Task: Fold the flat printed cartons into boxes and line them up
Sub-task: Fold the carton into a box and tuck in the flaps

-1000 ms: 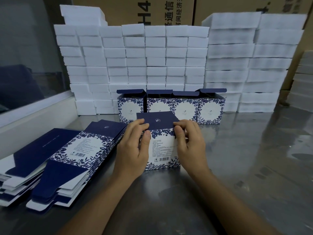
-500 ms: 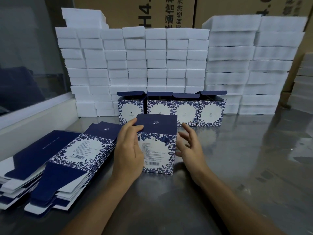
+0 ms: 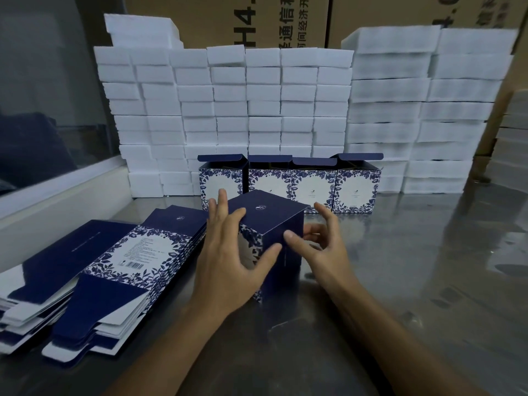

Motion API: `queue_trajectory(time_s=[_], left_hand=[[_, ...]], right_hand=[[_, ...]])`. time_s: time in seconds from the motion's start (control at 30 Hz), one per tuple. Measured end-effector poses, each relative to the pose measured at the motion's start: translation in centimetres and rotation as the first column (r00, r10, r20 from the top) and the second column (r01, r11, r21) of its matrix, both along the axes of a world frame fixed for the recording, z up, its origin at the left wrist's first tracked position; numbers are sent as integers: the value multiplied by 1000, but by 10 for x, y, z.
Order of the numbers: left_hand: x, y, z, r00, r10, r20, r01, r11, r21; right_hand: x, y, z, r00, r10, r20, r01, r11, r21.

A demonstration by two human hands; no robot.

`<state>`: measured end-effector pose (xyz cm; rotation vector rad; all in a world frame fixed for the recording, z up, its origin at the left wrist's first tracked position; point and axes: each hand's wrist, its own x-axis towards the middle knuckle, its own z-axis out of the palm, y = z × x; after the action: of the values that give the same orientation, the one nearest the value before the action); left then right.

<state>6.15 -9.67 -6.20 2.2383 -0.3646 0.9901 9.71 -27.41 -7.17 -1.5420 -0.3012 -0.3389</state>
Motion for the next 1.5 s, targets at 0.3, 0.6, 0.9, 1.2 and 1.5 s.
queue_trajectory(time_s=[0.3, 0.6, 0.9, 1.2, 1.5], left_hand=[[1, 8, 5, 989, -96, 115, 105, 992, -73], [6, 5, 5, 985, -62, 164, 89, 982, -164], [2, 9, 5, 972, -225, 65, 235, 935, -266], [5, 8, 2, 980, -198, -17, 189, 953, -236], [8, 6, -5, 984, -166, -57, 150, 965, -216]], right_hand=[[5, 5, -2, 999, -41, -19, 43, 985, 167], [1, 6, 3, 983, -144, 114, 150, 987, -52], [-10, 10, 6, 988, 85, 126, -74, 993, -90], [-13, 15, 4, 953, 35, 302, 54, 958, -282], [-13, 18, 8, 918, -156, 365, 283, 902, -327]])
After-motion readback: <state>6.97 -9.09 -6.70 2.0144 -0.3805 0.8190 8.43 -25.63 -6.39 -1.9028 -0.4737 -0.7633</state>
